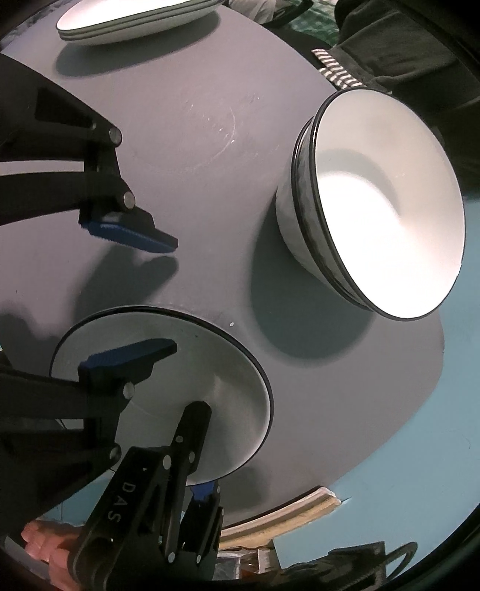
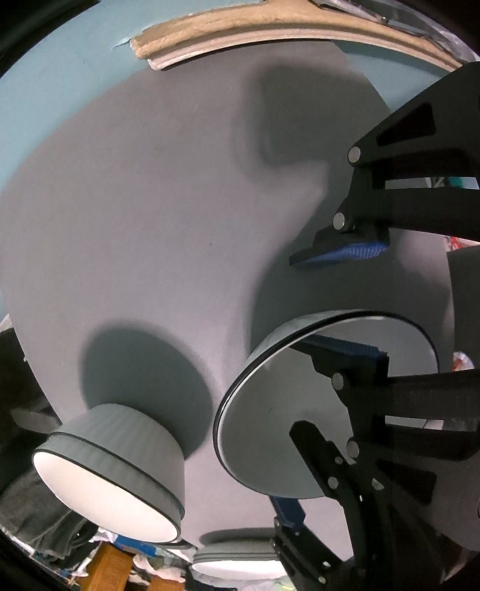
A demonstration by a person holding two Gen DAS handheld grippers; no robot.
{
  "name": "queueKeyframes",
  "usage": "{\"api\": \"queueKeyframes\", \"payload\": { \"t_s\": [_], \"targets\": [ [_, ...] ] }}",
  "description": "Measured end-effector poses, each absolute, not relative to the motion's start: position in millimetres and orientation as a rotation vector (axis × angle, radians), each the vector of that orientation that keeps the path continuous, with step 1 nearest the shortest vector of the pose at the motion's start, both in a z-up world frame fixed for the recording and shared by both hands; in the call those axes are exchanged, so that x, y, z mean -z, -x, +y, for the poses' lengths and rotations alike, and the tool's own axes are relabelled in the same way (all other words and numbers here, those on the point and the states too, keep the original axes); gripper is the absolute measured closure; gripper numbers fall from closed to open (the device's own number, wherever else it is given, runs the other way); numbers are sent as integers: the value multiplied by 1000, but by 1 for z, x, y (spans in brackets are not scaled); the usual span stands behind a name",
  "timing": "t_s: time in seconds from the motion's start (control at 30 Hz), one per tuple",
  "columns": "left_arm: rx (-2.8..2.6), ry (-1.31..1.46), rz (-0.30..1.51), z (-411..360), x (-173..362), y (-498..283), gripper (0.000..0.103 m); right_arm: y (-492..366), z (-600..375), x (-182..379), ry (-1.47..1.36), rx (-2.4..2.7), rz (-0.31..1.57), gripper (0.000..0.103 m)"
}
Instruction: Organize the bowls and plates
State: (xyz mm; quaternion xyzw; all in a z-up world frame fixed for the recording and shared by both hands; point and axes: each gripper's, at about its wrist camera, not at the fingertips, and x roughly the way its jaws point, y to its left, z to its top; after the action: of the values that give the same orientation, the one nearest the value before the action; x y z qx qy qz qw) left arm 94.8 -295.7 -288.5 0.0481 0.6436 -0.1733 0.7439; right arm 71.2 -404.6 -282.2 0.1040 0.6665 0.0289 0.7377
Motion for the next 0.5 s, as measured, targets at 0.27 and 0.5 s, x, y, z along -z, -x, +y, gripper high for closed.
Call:
{"api": "queueKeyframes", "payload": {
  "t_s": [0.27, 0.5],
  "targets": [
    [400, -99, 1454, -294, 298, -95, 83, -75, -391, 275, -258, -94, 1470, 90],
    [391, -90, 1465, -296, 296, -90, 94, -79, -386, 272, -276, -80, 1485, 92]
  ]
}}
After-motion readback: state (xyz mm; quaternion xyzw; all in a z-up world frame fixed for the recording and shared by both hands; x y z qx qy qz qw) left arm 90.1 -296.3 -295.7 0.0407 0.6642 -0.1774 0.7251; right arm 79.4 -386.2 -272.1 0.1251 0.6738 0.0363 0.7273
